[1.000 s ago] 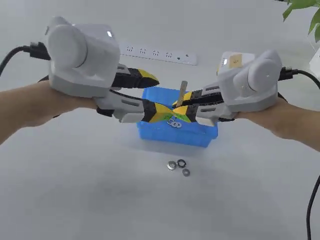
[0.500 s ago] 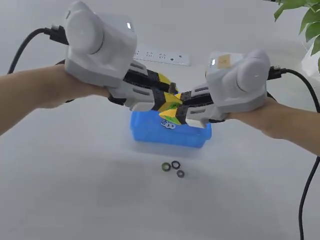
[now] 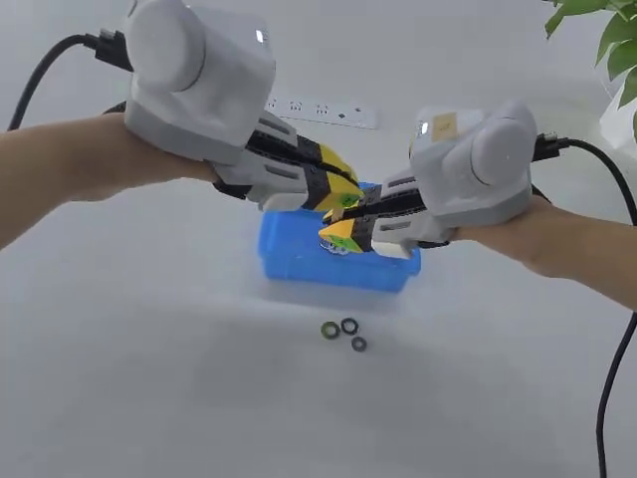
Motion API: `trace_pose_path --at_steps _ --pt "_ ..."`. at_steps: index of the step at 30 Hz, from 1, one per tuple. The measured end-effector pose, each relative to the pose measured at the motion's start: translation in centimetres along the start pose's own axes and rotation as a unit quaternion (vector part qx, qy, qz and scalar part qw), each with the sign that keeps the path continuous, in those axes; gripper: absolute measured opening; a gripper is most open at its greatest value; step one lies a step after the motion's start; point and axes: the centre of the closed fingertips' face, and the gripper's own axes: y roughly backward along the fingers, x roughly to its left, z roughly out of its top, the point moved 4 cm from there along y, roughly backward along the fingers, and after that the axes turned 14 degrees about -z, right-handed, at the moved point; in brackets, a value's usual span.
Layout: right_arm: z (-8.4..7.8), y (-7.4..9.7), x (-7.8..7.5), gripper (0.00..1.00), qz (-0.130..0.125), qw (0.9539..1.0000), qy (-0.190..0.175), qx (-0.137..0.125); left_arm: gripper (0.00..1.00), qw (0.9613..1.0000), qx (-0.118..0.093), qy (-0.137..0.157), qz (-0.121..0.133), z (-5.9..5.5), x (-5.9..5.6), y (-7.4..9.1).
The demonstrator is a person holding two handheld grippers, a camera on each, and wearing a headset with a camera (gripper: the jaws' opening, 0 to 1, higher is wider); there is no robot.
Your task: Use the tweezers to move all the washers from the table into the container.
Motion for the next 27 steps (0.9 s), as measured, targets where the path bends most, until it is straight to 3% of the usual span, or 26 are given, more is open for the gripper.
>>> trace_pose_path --at_steps 4,12,17,27 --pt "-0.2 0.1 0.1 0.08 -0.001 1.0 0.008 0.004 0.05 0.9999 0.006 -0.011 -0.001 -0.2 0.0 -0.1" --pt "0.3 0.2 0.1 0.11 -0.011 0.9999 -0.003 -0.002 0.05 0.9999 -0.007 -0.012 0.002 0.2 0.2 0.1" --pt "0.5 0.2 -0.1 0.12 -0.023 0.9996 0.016 -0.004 0.05 0.9998 -0.006 -0.016 0.009 0.4 0.2 0.3" --pt "0.7 0.6 -0.2 0.25 -0.027 0.9993 0.023 -0.012 0.05 0.9994 -0.01 -0.028 0.019 1.0 0.2 0.9"
